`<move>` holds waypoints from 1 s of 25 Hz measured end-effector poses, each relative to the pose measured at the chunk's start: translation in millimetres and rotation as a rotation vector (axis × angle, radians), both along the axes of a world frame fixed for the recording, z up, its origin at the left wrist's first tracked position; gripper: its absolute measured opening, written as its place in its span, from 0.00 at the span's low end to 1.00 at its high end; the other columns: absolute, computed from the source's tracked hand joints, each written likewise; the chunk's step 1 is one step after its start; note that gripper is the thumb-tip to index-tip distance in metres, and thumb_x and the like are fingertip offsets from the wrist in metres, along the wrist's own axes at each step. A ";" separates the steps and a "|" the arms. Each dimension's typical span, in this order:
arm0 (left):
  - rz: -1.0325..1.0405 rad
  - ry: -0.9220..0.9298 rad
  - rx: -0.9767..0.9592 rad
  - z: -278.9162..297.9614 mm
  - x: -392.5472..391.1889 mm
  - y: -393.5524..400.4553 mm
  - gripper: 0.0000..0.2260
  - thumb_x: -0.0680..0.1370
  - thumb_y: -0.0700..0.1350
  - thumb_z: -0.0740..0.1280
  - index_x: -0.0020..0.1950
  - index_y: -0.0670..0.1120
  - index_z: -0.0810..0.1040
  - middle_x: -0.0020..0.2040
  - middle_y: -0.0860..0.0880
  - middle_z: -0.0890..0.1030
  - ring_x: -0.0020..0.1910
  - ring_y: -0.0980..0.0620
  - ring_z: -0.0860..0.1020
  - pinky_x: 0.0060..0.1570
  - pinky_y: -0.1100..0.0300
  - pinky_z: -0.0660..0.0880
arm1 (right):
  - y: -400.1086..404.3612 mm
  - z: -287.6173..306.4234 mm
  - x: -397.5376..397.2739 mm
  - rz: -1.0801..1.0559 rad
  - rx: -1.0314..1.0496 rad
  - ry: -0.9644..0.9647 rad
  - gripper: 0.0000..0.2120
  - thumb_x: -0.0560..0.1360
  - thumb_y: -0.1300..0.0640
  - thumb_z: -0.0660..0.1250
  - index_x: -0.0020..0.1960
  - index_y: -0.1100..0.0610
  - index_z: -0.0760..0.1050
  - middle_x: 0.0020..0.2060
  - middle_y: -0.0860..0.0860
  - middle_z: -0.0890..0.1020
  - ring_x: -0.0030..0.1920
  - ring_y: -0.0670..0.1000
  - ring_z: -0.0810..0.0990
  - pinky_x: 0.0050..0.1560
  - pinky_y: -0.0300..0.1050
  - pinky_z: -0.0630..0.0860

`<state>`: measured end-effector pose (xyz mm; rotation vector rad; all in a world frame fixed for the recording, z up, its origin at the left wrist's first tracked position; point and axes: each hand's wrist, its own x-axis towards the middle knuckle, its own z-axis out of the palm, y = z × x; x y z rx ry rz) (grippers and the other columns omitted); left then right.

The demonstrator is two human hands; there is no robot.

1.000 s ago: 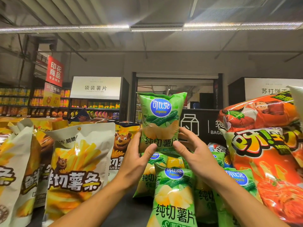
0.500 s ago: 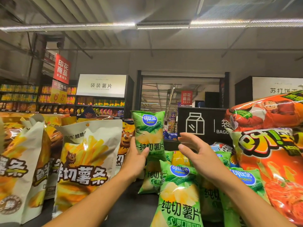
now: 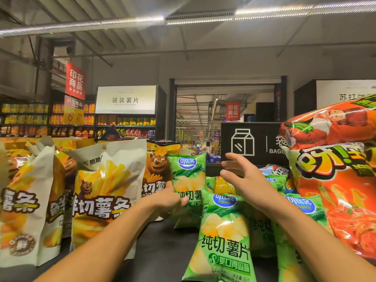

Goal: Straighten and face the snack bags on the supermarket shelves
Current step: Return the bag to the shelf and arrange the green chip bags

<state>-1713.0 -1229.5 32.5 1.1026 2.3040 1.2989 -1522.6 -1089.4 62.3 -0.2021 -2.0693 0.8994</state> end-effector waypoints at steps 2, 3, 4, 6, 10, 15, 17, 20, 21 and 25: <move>-0.030 0.010 -0.115 -0.3 4.1 -5.4 0.25 0.80 0.44 0.67 0.71 0.46 0.58 0.65 0.44 0.73 0.62 0.45 0.76 0.56 0.50 0.78 | -1.2 3.0 1.3 0.003 -0.009 0.057 0.24 0.79 0.56 0.68 0.73 0.47 0.67 0.62 0.45 0.79 0.64 0.46 0.77 0.67 0.47 0.72; -0.042 0.010 -0.155 -1.8 7.0 -7.8 0.24 0.80 0.44 0.67 0.71 0.45 0.58 0.66 0.44 0.73 0.62 0.45 0.75 0.55 0.50 0.78 | -1.2 4.9 2.4 0.007 -0.019 0.087 0.24 0.79 0.57 0.68 0.73 0.49 0.68 0.62 0.46 0.79 0.64 0.46 0.77 0.67 0.47 0.72; -0.046 0.017 -0.185 -4.2 10.1 -11.3 0.23 0.80 0.43 0.67 0.70 0.45 0.59 0.66 0.44 0.73 0.61 0.46 0.76 0.54 0.50 0.77 | -1.7 6.4 3.4 0.012 -0.032 0.107 0.23 0.79 0.58 0.68 0.73 0.50 0.68 0.63 0.48 0.79 0.65 0.47 0.77 0.67 0.48 0.73; -0.046 0.043 -0.239 -10.3 16.2 -18.6 0.21 0.80 0.43 0.67 0.68 0.46 0.60 0.64 0.45 0.73 0.57 0.48 0.76 0.53 0.52 0.76 | -4.2 8.6 5.4 0.021 -0.038 0.105 0.24 0.80 0.58 0.67 0.74 0.52 0.67 0.64 0.49 0.78 0.66 0.49 0.76 0.68 0.49 0.72; -0.059 0.024 -0.241 -16.2 27.8 -29.9 0.23 0.81 0.43 0.66 0.71 0.50 0.58 0.65 0.45 0.75 0.58 0.49 0.75 0.54 0.54 0.74 | -7.7 11.7 9.6 0.018 -0.016 0.098 0.26 0.80 0.56 0.67 0.76 0.51 0.65 0.65 0.47 0.77 0.66 0.48 0.75 0.69 0.49 0.71; -0.119 0.065 -0.186 -11.0 42.9 -46.4 0.35 0.79 0.38 0.67 0.78 0.49 0.49 0.69 0.51 0.70 0.57 0.58 0.75 0.48 0.68 0.73 | -7.2 13.5 9.9 0.033 -0.004 0.140 0.28 0.80 0.58 0.66 0.78 0.53 0.61 0.71 0.49 0.74 0.67 0.45 0.71 0.69 0.43 0.67; -0.150 0.104 -0.162 -4.4 52.0 -60.8 0.38 0.78 0.40 0.69 0.79 0.49 0.48 0.72 0.51 0.66 0.57 0.63 0.74 0.47 0.75 0.71 | -7.3 13.5 9.0 0.020 0.019 0.170 0.29 0.80 0.58 0.65 0.79 0.52 0.61 0.72 0.48 0.72 0.68 0.44 0.70 0.66 0.41 0.66; -0.103 0.220 -0.100 7.8 61.1 -89.3 0.30 0.78 0.45 0.70 0.77 0.51 0.60 0.71 0.49 0.70 0.62 0.54 0.75 0.57 0.63 0.75 | -8.8 12.7 7.9 0.016 0.058 0.205 0.29 0.80 0.59 0.65 0.79 0.52 0.61 0.73 0.49 0.72 0.70 0.45 0.70 0.68 0.42 0.66; -0.084 0.240 -0.064 10.9 62.1 -99.1 0.26 0.79 0.45 0.69 0.74 0.52 0.64 0.68 0.50 0.74 0.60 0.55 0.77 0.58 0.59 0.77 | -9.4 12.0 7.4 0.015 0.074 0.211 0.29 0.80 0.59 0.65 0.79 0.52 0.61 0.73 0.50 0.72 0.71 0.46 0.70 0.70 0.44 0.67; 0.007 0.284 0.115 15.3 68.7 -130.6 0.17 0.79 0.42 0.68 0.66 0.53 0.72 0.56 0.55 0.82 0.52 0.53 0.81 0.49 0.60 0.79 | -13.3 9.6 6.2 0.012 0.103 0.218 0.28 0.78 0.62 0.64 0.77 0.52 0.64 0.71 0.51 0.74 0.66 0.48 0.73 0.70 0.50 0.71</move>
